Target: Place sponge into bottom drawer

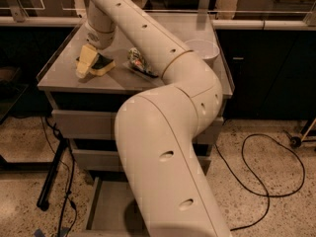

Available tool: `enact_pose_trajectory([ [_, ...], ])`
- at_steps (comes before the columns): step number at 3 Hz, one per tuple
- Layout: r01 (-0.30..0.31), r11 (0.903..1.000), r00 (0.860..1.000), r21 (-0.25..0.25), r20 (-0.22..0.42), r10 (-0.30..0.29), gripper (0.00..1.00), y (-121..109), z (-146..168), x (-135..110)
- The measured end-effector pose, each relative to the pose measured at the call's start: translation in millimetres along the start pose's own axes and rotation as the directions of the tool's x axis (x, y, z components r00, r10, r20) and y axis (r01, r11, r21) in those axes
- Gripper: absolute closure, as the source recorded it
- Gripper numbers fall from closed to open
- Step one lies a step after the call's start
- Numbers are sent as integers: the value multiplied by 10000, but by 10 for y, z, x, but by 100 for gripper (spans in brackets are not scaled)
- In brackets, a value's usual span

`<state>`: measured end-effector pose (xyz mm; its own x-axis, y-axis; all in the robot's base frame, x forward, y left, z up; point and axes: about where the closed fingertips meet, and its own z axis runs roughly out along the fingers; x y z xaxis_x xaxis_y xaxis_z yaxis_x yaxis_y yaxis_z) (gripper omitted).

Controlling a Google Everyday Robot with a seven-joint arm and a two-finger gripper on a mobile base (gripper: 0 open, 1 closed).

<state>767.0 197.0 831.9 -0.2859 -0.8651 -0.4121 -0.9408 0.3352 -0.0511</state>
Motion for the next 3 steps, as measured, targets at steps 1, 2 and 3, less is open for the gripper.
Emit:
enact_pose_trajectory([
  [1, -330, 9982, 9988, -511, -386, 310, 0, 71, 226, 144],
  [2, -330, 9982, 9988, -511, -386, 310, 0, 71, 226, 144],
  [3, -330, 9982, 9988, -511, -386, 310, 18, 71, 226, 144],
])
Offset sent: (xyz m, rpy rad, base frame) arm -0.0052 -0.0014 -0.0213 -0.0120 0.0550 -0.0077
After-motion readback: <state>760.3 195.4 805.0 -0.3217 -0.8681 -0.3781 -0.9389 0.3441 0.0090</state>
